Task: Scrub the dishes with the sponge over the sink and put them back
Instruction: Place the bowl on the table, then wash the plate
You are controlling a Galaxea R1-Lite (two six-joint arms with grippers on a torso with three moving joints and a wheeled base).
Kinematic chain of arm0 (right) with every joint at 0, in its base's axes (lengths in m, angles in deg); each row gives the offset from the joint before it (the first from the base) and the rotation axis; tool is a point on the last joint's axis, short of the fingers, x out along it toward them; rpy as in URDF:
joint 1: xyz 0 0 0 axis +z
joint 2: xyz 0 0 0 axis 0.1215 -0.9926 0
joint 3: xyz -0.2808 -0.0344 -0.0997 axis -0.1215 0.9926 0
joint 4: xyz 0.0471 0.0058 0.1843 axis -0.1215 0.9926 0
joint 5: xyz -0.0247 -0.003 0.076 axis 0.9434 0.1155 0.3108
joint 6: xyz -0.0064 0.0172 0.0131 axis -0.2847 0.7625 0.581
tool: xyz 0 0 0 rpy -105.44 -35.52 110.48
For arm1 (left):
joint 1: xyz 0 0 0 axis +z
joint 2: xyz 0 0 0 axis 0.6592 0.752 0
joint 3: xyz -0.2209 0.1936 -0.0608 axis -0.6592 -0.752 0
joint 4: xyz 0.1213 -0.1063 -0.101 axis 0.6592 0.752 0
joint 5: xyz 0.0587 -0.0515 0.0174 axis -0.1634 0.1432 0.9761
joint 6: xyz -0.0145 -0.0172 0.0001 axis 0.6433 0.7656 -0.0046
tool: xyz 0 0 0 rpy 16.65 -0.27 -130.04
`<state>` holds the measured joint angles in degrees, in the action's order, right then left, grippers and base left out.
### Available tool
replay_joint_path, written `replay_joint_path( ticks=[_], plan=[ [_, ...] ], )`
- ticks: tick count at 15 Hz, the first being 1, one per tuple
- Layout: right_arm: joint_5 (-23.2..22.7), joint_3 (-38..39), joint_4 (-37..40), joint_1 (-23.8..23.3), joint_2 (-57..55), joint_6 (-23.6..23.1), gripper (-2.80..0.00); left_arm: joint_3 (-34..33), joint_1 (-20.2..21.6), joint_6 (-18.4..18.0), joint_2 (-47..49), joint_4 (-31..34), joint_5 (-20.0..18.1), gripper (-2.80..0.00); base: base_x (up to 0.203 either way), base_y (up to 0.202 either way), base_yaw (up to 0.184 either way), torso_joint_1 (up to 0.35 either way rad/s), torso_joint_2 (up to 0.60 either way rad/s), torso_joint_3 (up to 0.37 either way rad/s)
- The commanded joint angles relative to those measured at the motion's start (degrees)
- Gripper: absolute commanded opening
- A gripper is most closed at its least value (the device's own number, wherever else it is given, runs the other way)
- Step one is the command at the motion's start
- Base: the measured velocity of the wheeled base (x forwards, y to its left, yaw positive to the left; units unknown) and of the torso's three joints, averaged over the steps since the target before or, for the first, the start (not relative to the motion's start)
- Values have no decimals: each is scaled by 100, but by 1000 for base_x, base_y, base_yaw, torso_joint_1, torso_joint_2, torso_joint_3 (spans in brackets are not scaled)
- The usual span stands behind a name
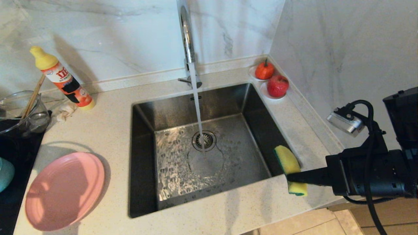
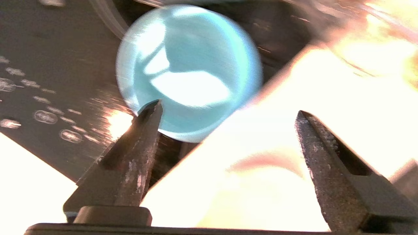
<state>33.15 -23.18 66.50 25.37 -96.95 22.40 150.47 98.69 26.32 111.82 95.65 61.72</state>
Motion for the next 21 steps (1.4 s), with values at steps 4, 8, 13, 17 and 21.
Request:
replay_joint_path(
  ticks=[4,8,13,17,21],
  plan=[
    [-12,-13,7,7,123,30,-280,544,-442,-180,-961,939,-539,-280,0,0,0,0,0,0],
    [-7,6,14,3,138,48,-280,302,-653,-760,-1051,1150,-595,-280,0,0,0,0,0,0],
    [-7,14,14,-1,186,48,-280,-626,-1161,-1609,-1045,1115,-493,-280,0,0,0,0,0,0],
    [2,14,23,-1,186,39,-280,-971,-1201,-2292,-812,1072,-152,0,0,0,0,0,0,0],
    [2,94,14,-1,177,30,-280,-934,-1201,-2773,-644,1143,249,0,0,0,0,0,0,0]
  ],
)
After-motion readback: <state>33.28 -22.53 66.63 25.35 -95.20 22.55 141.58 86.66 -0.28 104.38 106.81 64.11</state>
